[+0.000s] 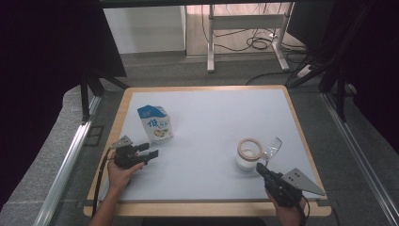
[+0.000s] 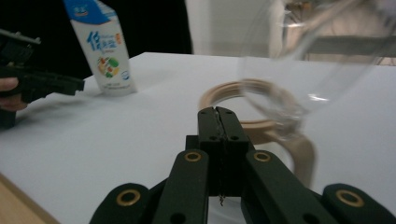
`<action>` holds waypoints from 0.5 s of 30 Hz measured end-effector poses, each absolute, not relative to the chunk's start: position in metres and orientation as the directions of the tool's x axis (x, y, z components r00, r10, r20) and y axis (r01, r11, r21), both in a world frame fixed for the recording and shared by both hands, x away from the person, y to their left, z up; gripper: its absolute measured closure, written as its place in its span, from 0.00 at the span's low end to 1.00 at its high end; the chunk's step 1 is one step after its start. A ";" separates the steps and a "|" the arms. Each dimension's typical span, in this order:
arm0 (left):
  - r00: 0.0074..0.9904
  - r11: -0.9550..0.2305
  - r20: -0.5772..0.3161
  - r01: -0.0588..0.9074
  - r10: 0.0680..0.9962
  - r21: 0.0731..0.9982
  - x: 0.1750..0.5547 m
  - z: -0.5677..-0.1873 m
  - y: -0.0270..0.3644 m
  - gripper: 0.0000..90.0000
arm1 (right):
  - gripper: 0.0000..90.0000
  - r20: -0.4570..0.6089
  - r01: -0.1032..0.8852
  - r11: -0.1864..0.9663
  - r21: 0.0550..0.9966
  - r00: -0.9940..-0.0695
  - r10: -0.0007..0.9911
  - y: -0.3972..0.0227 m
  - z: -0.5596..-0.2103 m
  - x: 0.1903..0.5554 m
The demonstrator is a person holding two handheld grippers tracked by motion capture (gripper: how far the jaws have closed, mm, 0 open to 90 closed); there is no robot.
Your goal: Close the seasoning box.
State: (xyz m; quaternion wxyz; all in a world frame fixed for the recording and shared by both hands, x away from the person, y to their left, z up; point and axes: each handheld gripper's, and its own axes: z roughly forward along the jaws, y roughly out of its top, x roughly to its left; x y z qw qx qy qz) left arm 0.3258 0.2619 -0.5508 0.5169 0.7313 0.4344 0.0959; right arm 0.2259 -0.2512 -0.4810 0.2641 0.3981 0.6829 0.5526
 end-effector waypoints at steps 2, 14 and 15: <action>0.609 -0.093 -0.306 0.534 0.732 0.840 0.326 -0.550 0.260 0.38 | 1.00 0.090 0.257 0.056 0.965 -0.525 0.846 -0.259 -0.481 0.227; 0.623 -0.085 -0.311 0.522 0.718 0.849 0.323 -0.547 0.259 0.38 | 1.00 0.092 0.257 0.029 0.966 -0.447 0.890 -0.286 -0.478 0.242; 0.623 -0.085 -0.311 0.522 0.718 0.849 0.323 -0.547 0.258 0.38 | 1.00 0.099 0.258 0.021 0.966 -0.442 0.892 -0.288 -0.477 0.244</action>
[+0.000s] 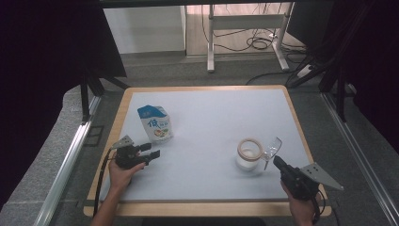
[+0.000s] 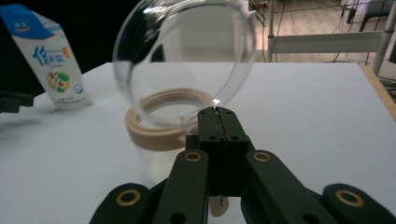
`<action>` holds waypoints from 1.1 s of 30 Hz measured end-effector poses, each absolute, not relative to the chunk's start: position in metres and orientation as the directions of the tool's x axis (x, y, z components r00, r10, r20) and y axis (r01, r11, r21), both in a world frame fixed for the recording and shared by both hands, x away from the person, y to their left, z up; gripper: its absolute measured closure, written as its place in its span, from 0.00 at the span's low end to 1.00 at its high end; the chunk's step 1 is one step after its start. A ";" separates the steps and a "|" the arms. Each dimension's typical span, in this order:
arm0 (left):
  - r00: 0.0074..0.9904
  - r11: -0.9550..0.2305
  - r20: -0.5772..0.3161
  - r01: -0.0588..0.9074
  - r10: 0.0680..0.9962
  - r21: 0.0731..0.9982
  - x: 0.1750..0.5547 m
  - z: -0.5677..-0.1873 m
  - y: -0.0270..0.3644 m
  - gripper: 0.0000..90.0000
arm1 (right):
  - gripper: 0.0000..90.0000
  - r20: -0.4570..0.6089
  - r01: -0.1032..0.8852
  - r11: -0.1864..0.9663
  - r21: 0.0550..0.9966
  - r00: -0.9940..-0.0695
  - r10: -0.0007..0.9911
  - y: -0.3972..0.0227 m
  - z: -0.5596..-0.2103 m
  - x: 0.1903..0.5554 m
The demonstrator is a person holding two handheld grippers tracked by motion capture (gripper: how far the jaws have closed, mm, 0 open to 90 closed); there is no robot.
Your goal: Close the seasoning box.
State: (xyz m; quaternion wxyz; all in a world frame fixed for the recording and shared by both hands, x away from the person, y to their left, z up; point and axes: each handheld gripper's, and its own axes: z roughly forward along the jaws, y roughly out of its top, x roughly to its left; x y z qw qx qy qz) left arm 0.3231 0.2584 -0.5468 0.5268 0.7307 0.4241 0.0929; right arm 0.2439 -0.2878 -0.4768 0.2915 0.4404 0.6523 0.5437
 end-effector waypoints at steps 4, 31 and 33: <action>0.626 -0.090 -0.307 0.520 0.717 0.849 0.323 -0.547 0.258 0.38 | 1.00 0.100 0.254 0.015 0.967 -0.434 0.895 -0.290 -0.474 0.251; 0.617 -0.075 -0.311 0.517 0.723 0.852 0.316 -0.544 0.262 0.39 | 1.00 0.087 0.248 0.042 0.968 -0.487 0.869 -0.268 -0.467 0.271; 0.617 -0.075 -0.311 0.518 0.723 0.852 0.316 -0.544 0.262 0.39 | 1.00 0.084 0.253 0.053 0.966 -0.501 0.861 -0.263 -0.468 0.273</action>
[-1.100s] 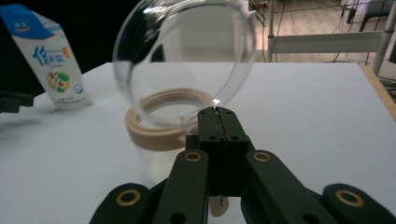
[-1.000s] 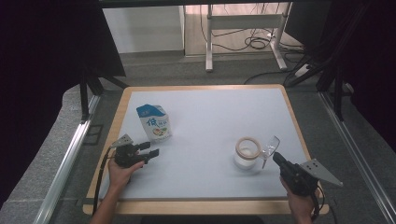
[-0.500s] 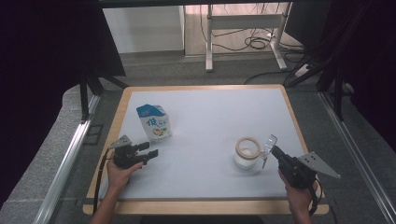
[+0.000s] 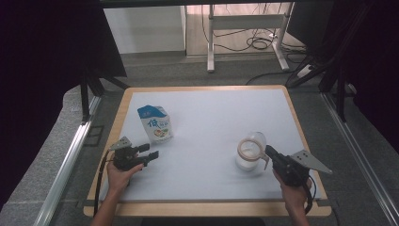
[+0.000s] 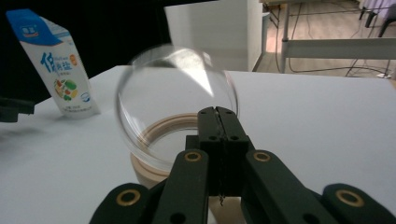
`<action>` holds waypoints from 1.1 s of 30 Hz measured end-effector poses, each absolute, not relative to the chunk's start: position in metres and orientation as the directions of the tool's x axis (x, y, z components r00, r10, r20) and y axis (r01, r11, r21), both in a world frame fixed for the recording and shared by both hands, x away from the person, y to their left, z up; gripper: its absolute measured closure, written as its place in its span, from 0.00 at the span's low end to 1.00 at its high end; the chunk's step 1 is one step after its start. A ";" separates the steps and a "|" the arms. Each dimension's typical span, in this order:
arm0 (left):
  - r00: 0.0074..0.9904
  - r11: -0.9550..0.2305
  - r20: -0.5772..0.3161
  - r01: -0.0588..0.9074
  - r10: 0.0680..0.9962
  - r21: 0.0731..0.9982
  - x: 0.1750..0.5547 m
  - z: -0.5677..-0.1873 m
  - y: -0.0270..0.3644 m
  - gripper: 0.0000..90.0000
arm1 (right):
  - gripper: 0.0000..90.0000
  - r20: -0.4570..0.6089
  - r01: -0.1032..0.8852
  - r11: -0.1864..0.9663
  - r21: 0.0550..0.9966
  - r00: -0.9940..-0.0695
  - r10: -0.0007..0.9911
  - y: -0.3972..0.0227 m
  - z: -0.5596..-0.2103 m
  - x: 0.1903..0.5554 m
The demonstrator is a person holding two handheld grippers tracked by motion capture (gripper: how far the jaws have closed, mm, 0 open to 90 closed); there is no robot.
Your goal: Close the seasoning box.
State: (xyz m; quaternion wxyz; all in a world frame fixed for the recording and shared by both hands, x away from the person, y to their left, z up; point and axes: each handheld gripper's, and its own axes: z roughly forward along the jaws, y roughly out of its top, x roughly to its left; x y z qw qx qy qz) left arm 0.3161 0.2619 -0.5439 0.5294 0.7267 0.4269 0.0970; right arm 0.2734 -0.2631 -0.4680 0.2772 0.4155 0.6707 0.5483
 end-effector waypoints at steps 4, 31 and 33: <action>0.618 -0.077 -0.311 0.519 0.722 0.851 0.316 -0.544 0.262 0.39 | 1.00 0.082 0.261 0.070 0.963 -0.528 0.846 -0.254 -0.469 0.276; 0.612 -0.081 -0.316 0.532 0.725 0.843 0.314 -0.547 0.261 0.39 | 0.99 0.135 0.334 0.026 0.942 -0.449 0.884 -0.300 -0.486 0.298; 0.613 -0.081 -0.316 0.532 0.724 0.843 0.314 -0.547 0.261 0.39 | 0.93 0.134 0.352 0.032 0.935 -0.439 0.889 -0.306 -0.491 0.303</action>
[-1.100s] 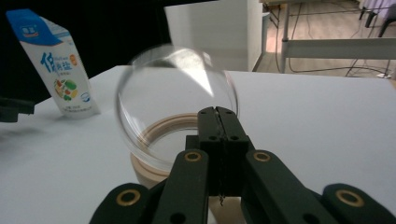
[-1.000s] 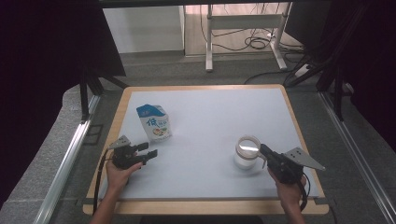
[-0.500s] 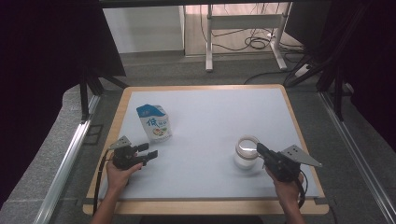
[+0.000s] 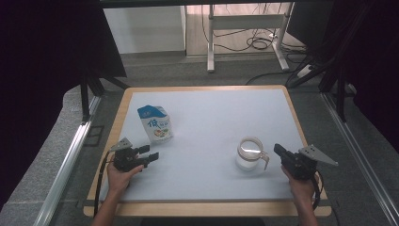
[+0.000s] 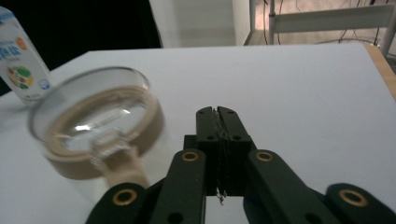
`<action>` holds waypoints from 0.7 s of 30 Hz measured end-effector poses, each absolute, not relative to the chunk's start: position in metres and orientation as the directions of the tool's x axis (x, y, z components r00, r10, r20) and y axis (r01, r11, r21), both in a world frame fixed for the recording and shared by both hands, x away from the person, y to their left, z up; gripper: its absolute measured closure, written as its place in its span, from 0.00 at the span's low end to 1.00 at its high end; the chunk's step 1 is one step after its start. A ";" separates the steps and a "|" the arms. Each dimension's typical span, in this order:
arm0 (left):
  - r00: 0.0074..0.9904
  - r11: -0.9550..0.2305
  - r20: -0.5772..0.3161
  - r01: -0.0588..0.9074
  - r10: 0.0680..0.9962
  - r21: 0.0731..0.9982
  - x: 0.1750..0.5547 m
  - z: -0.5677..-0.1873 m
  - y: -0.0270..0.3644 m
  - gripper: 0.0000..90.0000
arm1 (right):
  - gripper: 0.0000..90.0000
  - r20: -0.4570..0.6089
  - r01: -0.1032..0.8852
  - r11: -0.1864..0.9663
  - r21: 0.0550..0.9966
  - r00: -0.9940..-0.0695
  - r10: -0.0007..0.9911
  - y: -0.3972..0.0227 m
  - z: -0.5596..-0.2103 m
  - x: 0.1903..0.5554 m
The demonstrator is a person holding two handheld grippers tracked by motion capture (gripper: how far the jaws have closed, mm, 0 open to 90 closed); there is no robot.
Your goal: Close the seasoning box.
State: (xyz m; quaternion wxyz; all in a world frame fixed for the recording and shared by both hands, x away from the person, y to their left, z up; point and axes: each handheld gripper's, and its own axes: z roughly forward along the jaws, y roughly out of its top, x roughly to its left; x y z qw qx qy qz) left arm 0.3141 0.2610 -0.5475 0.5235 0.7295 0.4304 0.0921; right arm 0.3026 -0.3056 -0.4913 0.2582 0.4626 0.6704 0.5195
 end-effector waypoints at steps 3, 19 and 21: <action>0.614 -0.086 -0.313 0.531 0.724 0.843 0.314 -0.548 0.261 0.39 | 0.85 0.135 0.393 0.042 0.919 -0.413 0.901 -0.313 -0.500 0.309; 0.610 -0.104 -0.299 0.535 0.733 0.838 0.313 -0.548 0.258 0.39 | 0.63 0.103 0.469 0.098 0.878 -0.383 0.918 -0.322 -0.520 0.319; 0.610 -0.110 -0.294 0.536 0.736 0.837 0.313 -0.548 0.257 0.39 | 0.62 0.103 0.471 0.097 0.877 -0.381 0.919 -0.322 -0.520 0.319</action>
